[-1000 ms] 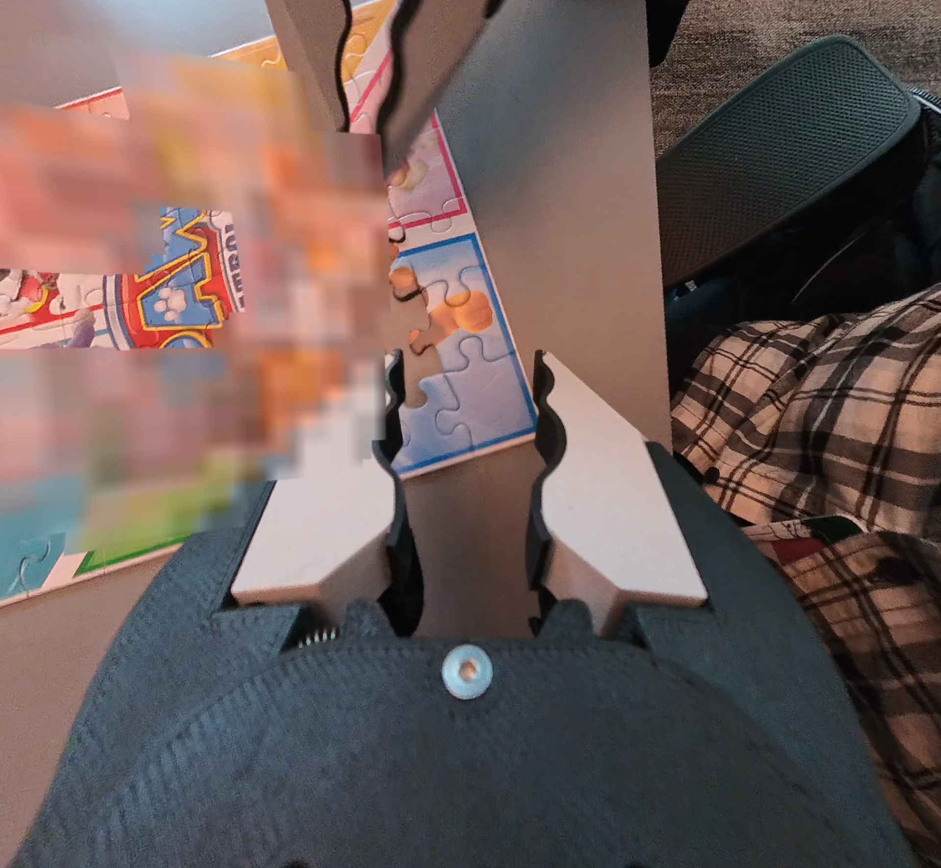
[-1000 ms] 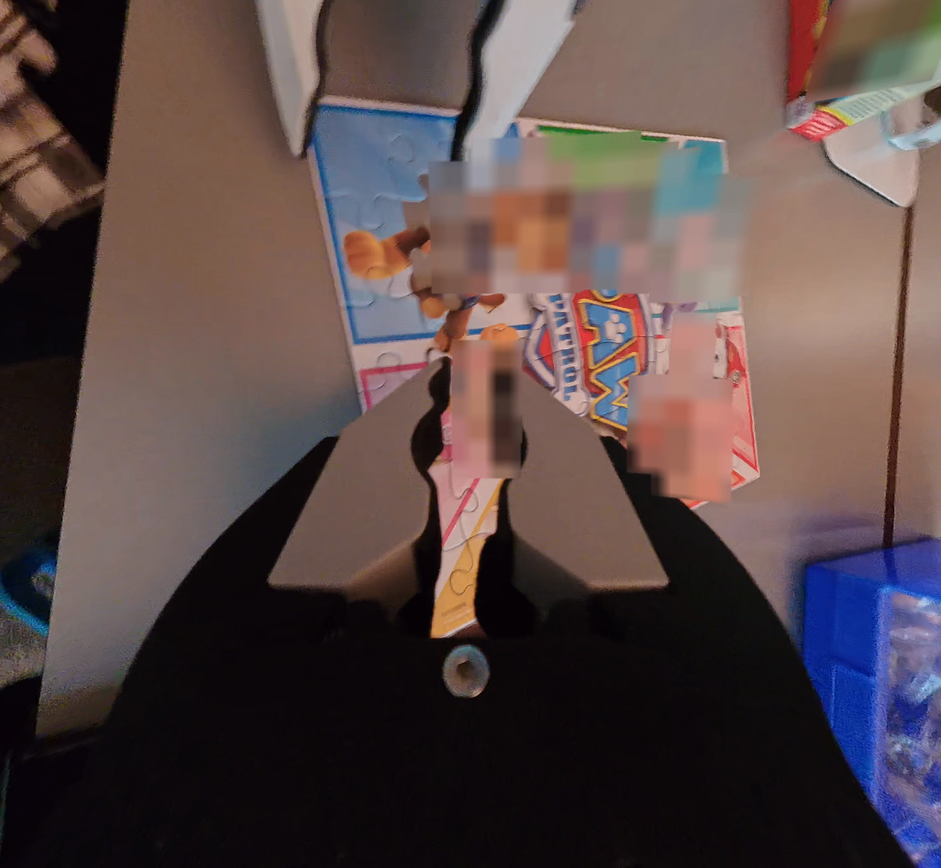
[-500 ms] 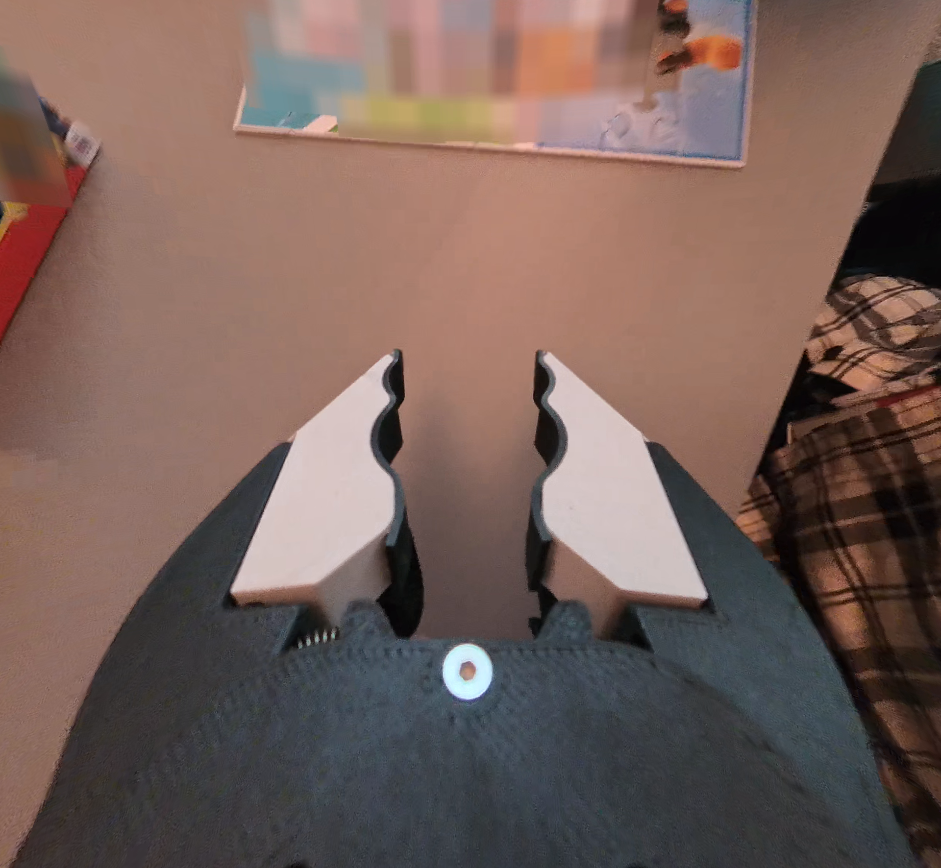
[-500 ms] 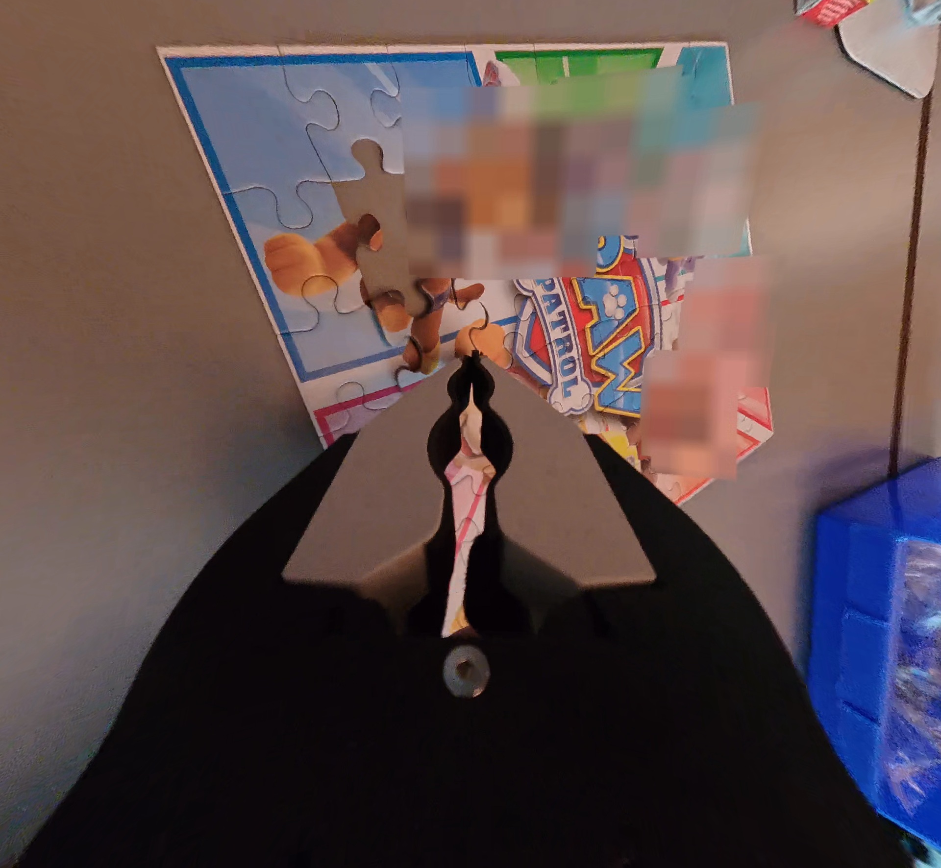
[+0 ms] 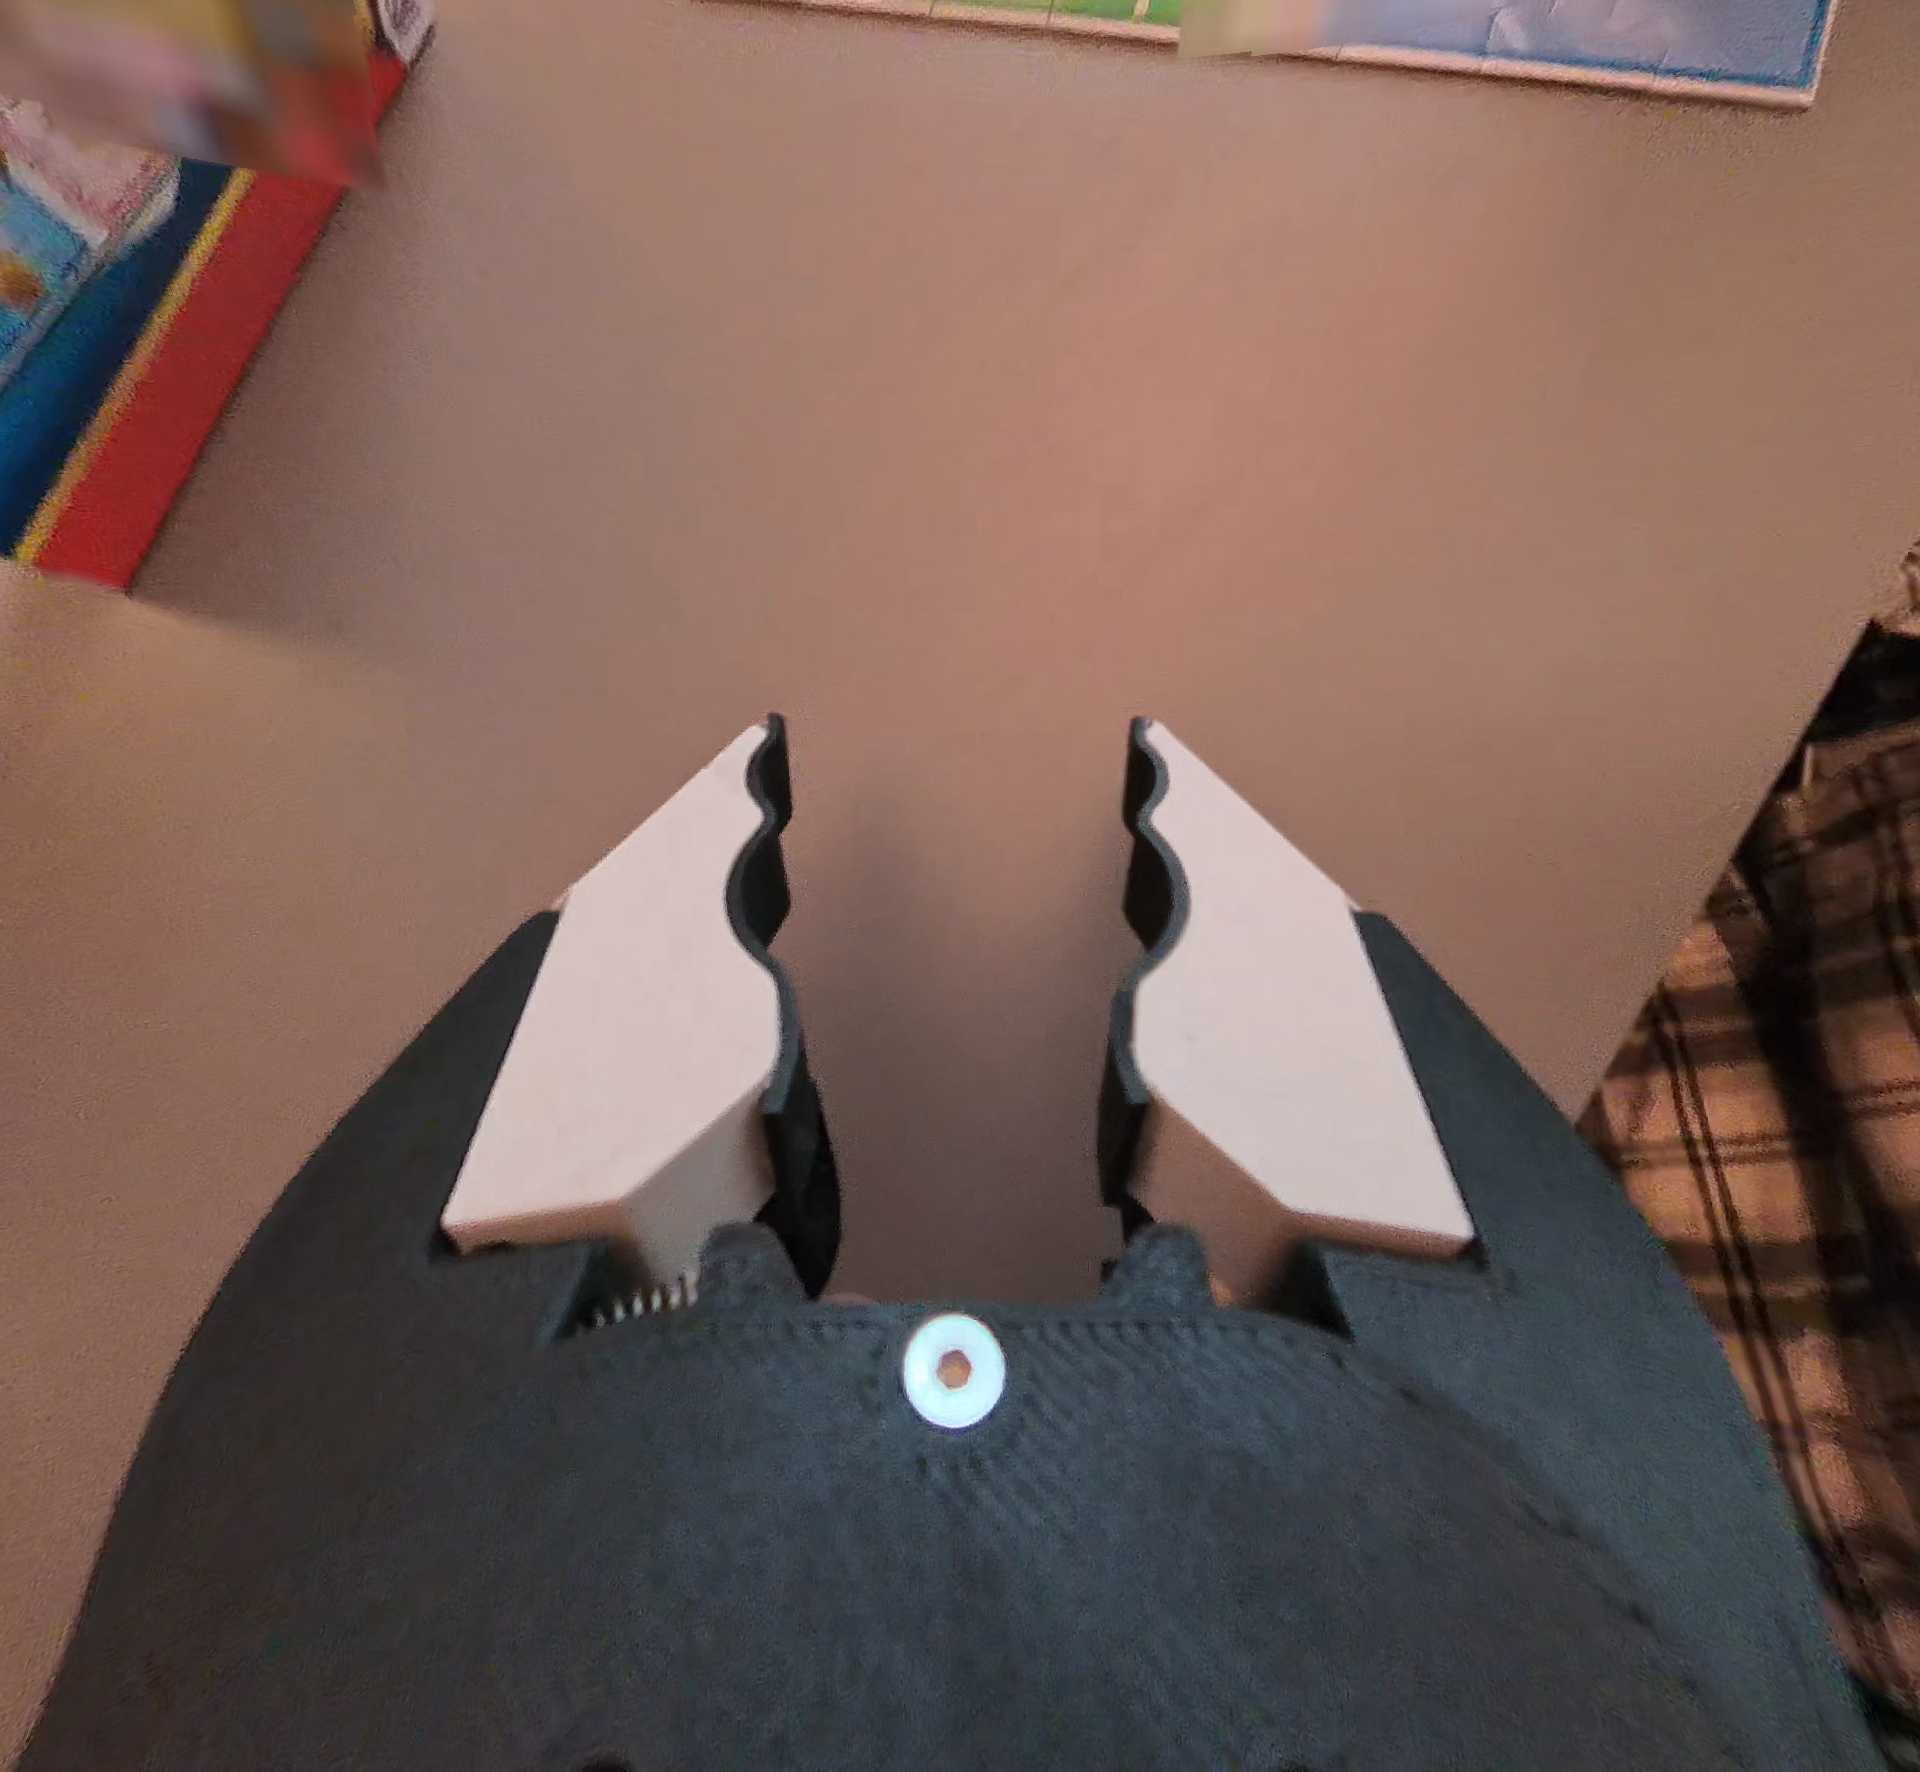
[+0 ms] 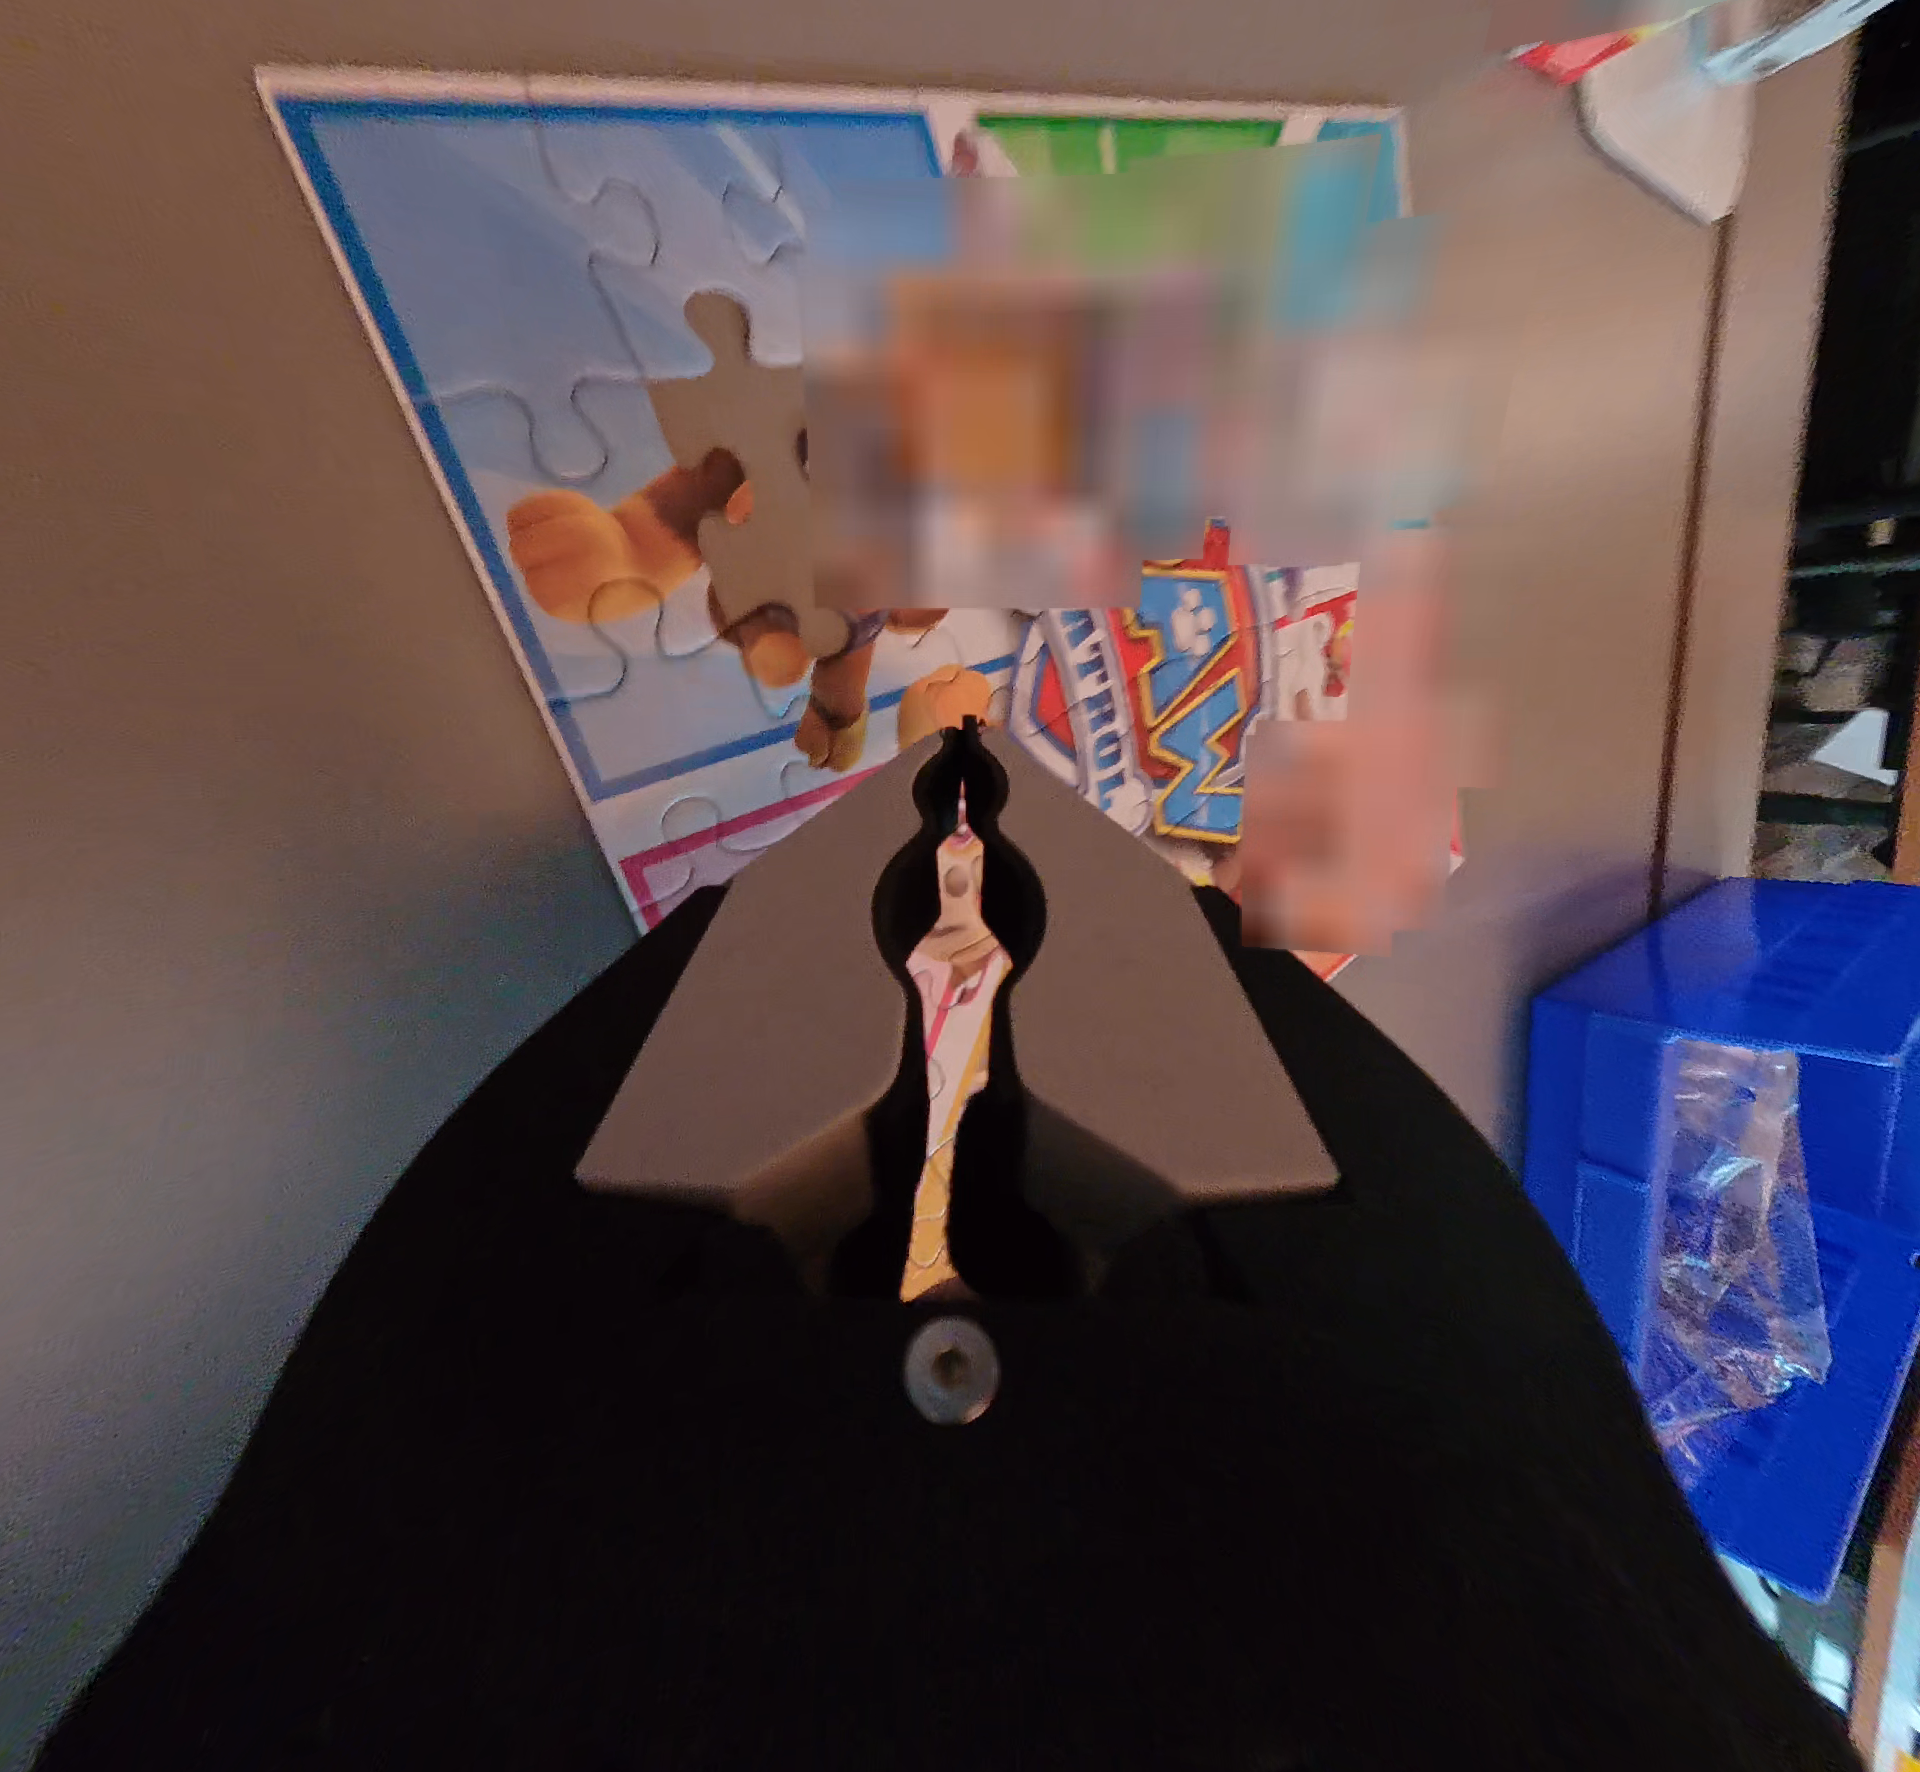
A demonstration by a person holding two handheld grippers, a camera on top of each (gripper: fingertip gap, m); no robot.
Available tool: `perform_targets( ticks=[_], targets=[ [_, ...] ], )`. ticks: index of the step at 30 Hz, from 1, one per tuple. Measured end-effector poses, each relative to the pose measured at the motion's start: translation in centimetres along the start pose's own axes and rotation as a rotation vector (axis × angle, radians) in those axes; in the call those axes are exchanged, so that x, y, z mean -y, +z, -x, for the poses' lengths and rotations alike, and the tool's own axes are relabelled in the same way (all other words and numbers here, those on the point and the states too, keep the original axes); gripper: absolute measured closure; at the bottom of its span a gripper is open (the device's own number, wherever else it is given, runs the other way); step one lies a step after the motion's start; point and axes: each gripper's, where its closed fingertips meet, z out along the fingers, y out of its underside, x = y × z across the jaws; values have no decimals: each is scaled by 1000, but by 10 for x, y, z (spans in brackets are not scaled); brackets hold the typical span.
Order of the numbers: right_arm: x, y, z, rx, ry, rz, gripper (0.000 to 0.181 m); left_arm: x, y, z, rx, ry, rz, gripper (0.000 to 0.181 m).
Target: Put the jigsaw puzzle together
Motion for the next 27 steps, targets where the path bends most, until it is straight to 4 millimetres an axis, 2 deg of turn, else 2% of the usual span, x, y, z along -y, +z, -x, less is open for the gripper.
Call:
perform_targets(
  ticks=[3,5,10,13,14,15,19,20,22,24,27],
  targets=[
    [18,-8,-1,0,65,-91,181,-34,-4,13,-73,-28,89,104],
    [30,-10,4,-19,44,-112,181,-49,-4,14,-119,-41,126,94],
    [85,-26,27,-7,37,-274,181,-53,-7,11,-157,-68,121,85],
    [109,-37,36,0,56,-337,181,-53,-7,5,-162,-81,96,79],
    [115,-39,39,1,61,-352,181,-52,-8,-4,-201,-66,86,95],
    [121,-42,42,6,66,-369,181,-47,-10,-16,-249,-64,70,99],
    [138,-43,57,14,69,-391,181,-44,-7,-39,-247,42,89,98],
    [141,-43,61,17,72,-398,181,-45,-9,-34,-202,46,103,94],
    [147,-44,67,28,88,-418,181,-40,-15,-8,-89,10,70,81],
    [151,-45,72,38,102,-435,181,-44,-19,16,-61,-78,56,78],
    [156,-46,77,47,109,-444,181,-59,-10,20,-146,-160,77,73]
  ],
)
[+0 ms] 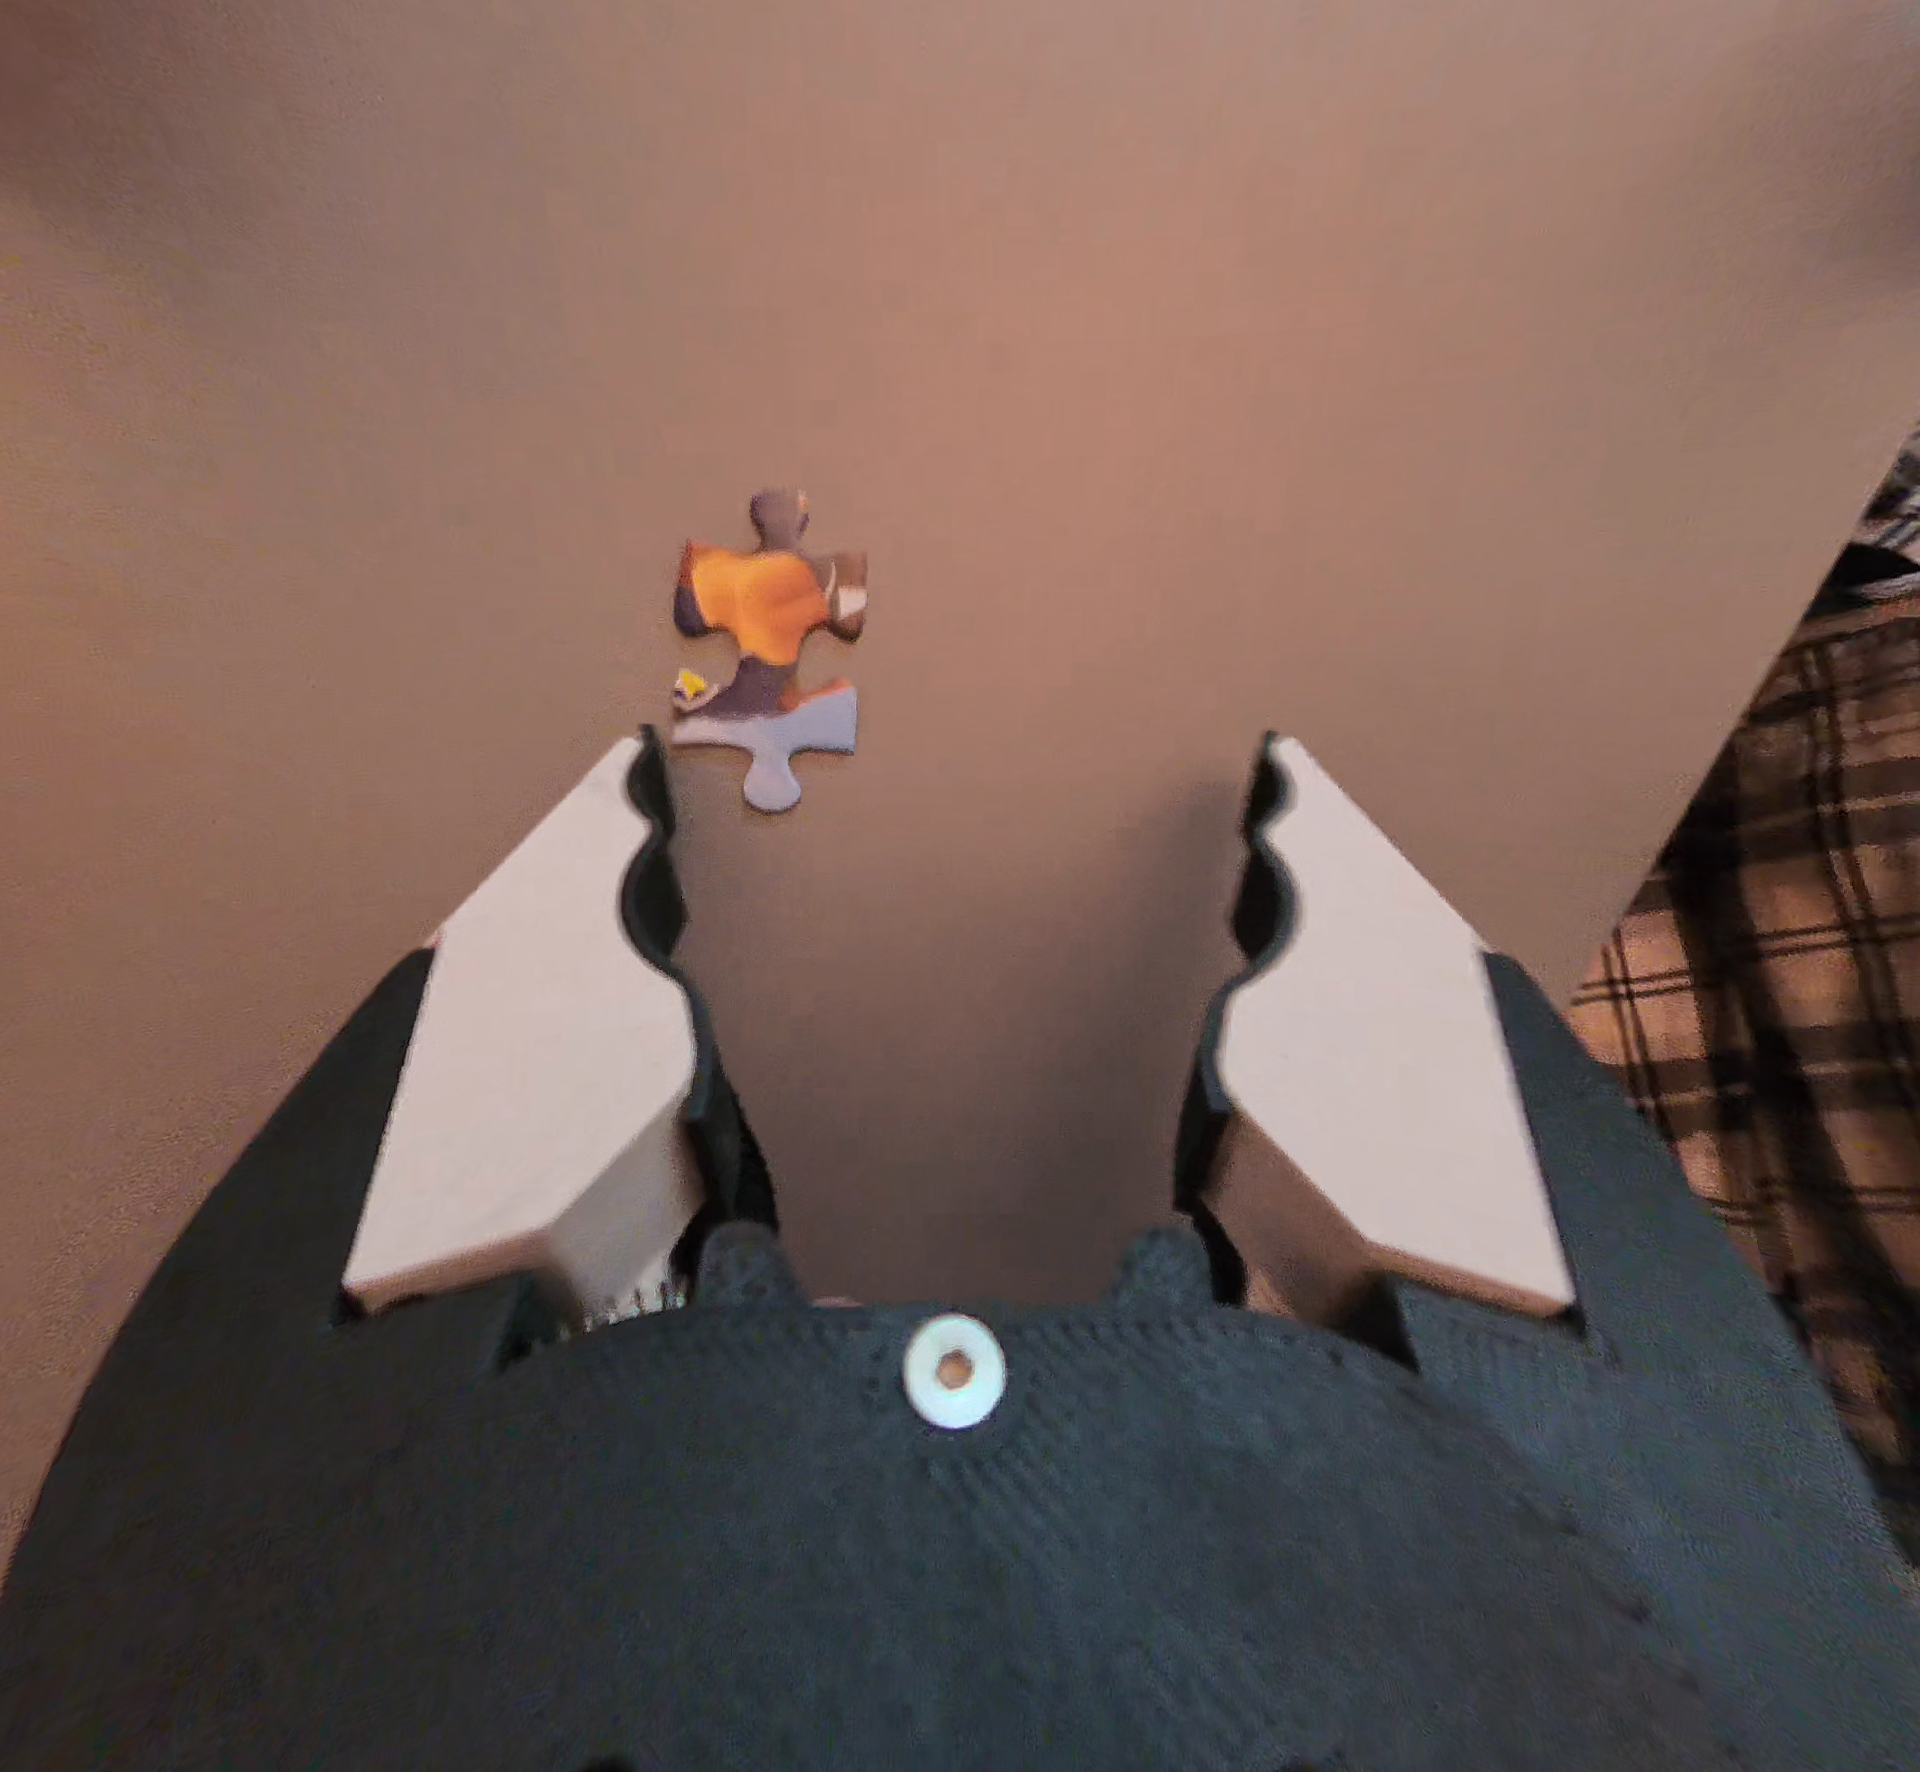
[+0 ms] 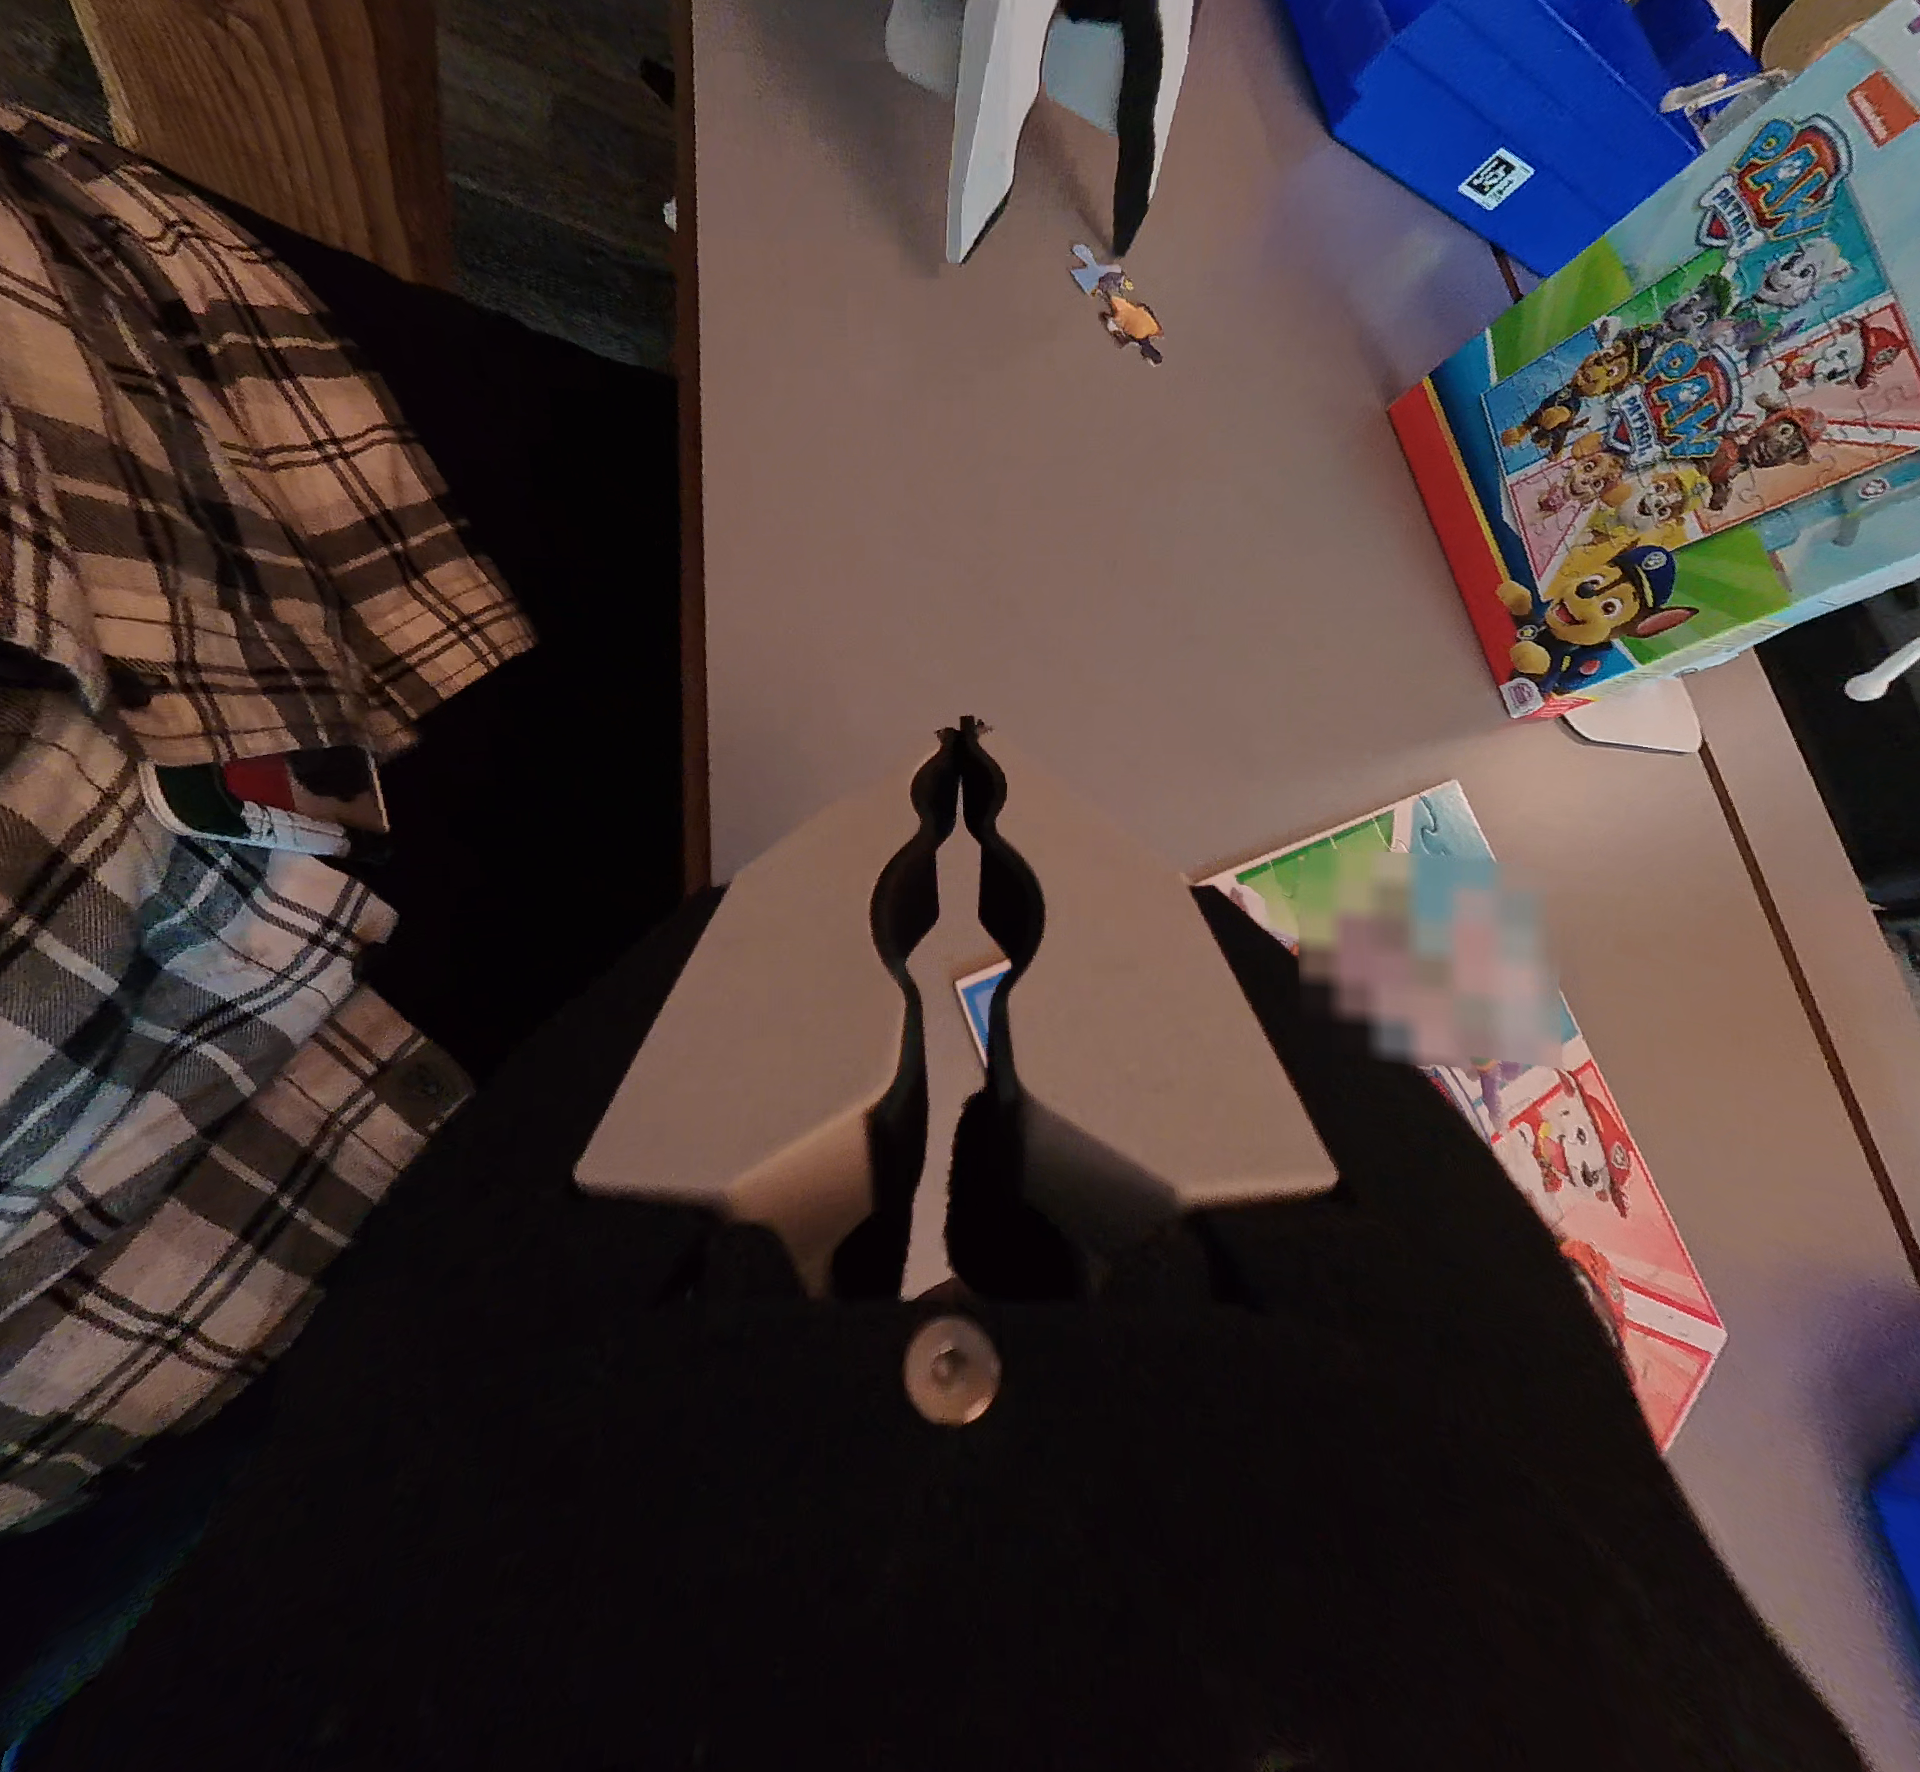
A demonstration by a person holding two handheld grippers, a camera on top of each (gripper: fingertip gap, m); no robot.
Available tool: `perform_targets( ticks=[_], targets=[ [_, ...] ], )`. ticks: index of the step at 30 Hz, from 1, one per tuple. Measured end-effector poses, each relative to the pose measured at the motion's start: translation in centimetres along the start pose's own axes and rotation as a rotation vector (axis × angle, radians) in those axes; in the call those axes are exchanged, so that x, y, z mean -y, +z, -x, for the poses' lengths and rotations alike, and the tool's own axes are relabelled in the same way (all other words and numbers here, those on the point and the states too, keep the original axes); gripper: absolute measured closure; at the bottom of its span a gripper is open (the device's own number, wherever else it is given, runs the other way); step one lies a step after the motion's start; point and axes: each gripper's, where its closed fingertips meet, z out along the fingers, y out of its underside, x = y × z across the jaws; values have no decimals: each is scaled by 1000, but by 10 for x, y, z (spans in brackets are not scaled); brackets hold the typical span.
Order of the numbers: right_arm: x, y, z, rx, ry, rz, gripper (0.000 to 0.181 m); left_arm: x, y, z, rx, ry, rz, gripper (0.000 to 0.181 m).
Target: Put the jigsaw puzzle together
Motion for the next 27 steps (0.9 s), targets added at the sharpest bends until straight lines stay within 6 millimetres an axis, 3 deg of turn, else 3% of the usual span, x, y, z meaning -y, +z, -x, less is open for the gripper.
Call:
perform_targets(
  ticks=[6,8,11,14,16,18,27],
  targets=[
    [5,2,8,1,27,-8,181,9,10,-33,-69,126,3,89],
    [3,3,11,-1,43,5,181,11,15,-33,-16,182,28,87],
    [4,5,17,10,63,-2,181,31,17,-32,-23,177,-45,90],
    [4,6,24,15,64,7,181,27,27,-43,-71,191,-3,89],
    [4,7,28,15,78,6,181,27,26,-54,-102,200,3,103],
    [6,7,32,16,99,-6,181,28,28,-62,-104,211,-3,102],
    [-3,19,48,-12,107,65,177,34,41,-127,-140,374,-24,106]
  ],
)
